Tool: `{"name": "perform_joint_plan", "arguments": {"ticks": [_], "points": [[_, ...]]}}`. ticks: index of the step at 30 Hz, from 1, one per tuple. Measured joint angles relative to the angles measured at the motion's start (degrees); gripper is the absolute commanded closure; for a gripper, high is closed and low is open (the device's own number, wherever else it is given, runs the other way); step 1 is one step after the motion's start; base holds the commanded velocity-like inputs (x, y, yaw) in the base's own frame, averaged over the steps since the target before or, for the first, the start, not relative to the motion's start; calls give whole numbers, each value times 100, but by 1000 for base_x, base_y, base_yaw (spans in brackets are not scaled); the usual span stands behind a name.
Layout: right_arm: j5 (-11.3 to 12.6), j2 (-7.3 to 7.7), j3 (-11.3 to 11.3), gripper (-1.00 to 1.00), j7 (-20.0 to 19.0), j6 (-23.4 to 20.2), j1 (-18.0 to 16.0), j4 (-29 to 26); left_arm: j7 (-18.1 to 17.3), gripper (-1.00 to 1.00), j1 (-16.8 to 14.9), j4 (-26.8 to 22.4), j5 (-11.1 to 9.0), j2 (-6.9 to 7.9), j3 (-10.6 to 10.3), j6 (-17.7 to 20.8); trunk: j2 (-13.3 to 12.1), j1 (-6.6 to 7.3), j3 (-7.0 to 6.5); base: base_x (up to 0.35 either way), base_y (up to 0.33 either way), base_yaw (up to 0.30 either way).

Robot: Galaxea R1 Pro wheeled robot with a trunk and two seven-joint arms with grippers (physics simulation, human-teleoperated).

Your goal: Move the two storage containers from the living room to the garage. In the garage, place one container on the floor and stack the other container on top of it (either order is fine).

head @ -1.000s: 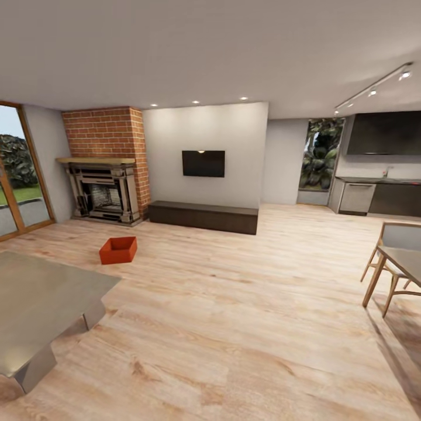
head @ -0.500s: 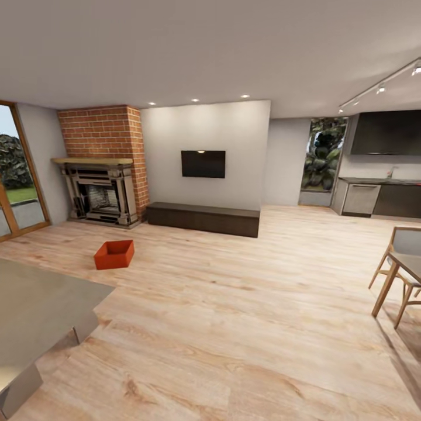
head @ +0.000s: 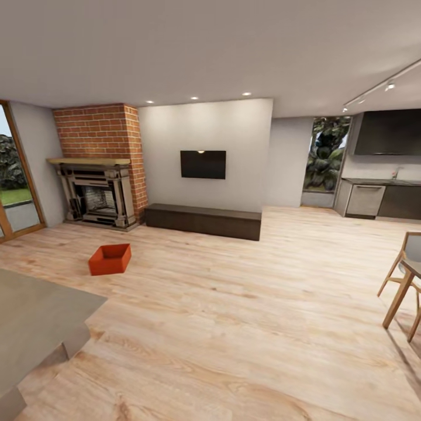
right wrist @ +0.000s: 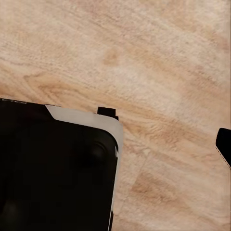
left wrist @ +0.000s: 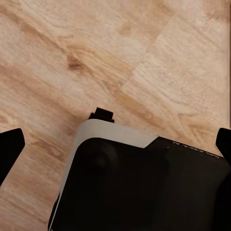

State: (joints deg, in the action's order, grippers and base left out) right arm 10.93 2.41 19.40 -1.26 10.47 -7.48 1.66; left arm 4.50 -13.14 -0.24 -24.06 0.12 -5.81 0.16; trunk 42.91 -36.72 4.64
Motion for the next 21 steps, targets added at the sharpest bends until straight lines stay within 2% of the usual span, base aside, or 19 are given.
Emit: {"name": "perform_joint_plan", "arguments": {"ticks": [21], "points": [[0,-2,-1,-100,4,0,0,1,0,-100,-1,0,0,4,-3,1,0,0,0,323,0,0]]}}
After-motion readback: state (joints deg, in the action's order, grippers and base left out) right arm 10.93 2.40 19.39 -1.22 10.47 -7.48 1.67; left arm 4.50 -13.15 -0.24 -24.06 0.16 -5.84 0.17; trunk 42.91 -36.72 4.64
